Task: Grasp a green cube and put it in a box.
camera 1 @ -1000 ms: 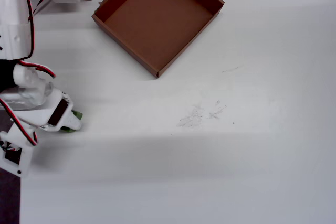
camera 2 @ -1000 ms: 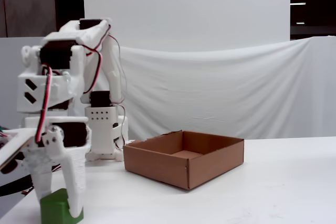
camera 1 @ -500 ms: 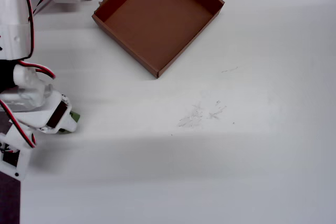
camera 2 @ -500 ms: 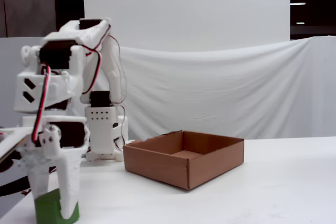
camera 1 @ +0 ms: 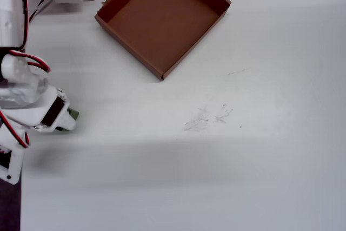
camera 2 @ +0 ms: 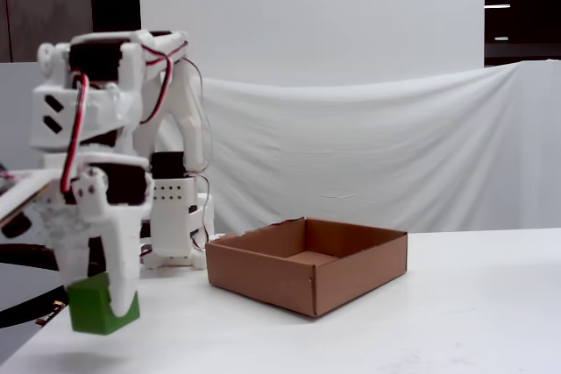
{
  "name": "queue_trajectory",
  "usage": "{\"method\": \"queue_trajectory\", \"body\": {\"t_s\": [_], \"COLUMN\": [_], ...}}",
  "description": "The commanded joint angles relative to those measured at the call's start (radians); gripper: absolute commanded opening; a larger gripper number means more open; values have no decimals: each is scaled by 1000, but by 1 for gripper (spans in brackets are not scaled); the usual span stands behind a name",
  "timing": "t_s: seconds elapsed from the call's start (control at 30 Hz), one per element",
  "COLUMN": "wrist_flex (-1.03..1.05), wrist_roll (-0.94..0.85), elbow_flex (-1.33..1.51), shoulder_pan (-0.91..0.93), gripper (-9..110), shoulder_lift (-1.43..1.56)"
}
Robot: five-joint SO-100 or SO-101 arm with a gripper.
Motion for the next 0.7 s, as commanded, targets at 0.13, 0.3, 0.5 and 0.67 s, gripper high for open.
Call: {"method": "queue_trajectory", "body": {"t_s": [0.13, 0.3, 0.5, 0.67], "wrist_flex": [160, 278, 436, 462], "wrist_roll": [-92, -186, -175, -100], "elbow_flex": [-100, -150, -206, -195], "shoulder_pan": [-75, -189, -380, -551], "gripper": [15, 15, 15, 16], "shoulder_lift": [156, 225, 275, 295]}}
